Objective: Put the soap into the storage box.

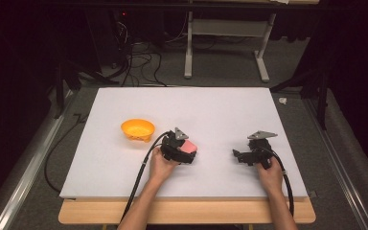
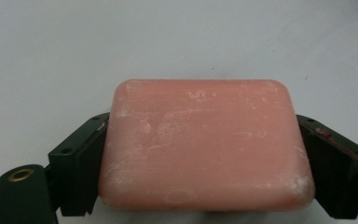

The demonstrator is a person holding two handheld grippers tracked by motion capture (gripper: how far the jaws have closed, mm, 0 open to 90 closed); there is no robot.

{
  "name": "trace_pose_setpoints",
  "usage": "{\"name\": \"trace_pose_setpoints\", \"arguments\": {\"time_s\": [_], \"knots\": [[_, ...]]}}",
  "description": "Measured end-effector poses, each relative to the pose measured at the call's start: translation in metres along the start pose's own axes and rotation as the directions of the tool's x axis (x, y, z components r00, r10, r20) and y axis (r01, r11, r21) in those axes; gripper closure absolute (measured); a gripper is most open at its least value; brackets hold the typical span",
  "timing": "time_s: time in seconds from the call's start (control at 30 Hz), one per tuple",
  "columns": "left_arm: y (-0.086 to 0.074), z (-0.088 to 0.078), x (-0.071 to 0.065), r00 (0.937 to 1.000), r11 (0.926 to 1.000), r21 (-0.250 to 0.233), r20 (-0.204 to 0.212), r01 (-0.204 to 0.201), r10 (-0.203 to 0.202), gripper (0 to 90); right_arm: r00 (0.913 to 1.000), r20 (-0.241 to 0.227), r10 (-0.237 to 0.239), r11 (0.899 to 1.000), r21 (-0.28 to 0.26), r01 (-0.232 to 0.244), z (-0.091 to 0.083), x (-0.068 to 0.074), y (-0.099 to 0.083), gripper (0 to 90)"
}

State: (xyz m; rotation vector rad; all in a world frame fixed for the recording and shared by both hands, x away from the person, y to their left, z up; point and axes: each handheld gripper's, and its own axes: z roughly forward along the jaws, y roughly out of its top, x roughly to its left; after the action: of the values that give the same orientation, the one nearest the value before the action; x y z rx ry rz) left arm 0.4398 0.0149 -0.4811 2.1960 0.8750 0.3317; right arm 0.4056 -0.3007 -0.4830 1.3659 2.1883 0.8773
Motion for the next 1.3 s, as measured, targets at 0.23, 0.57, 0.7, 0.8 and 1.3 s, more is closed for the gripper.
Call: {"name": "trace_pose_setpoints", "arguments": {"time_s": [0.23, 0.57, 0.7, 0.8, 1.3], "knots": [[0.002, -0.009, 0.001, 0.9998, 0.9995, -0.026, 0.01, 0.019, -0.018, 13.7, 1.0, 0.001, 0.001, 1.0, -0.002, -0.001, 0.0, 0.0, 0.0, 14.2], [0.005, -0.024, -0.003, 0.9997, 0.9988, -0.046, 0.018, 0.014, -0.013, 13.7, 1.0, 0.0, 0.0, 1.0, 0.0, 0.0, 0.0, 0.0, 0.0, 14.2], [0.006, -0.03, -0.004, 0.9998, 0.9989, -0.046, 0.016, 0.008, -0.007, 13.7, 1.0, 0.0, 0.0, 1.0, 0.0, 0.0, 0.0, 0.0, 0.0, 14.3], [0.007, -0.035, -0.004, 0.9999, 0.9986, -0.053, 0.016, 0.008, -0.007, 13.7, 1.0, 0.001, 0.001, 1.0, -0.002, -0.001, 0.0, 0.0, 0.0, 14.2], [0.001, -0.051, -0.002, 0.9997, 0.9971, -0.074, 0.017, 0.018, -0.017, 13.7, 1.0, 0.001, -0.001, 1.0, -0.002, 0.001, 0.0, 0.0, 0.0, 14.3]]}}
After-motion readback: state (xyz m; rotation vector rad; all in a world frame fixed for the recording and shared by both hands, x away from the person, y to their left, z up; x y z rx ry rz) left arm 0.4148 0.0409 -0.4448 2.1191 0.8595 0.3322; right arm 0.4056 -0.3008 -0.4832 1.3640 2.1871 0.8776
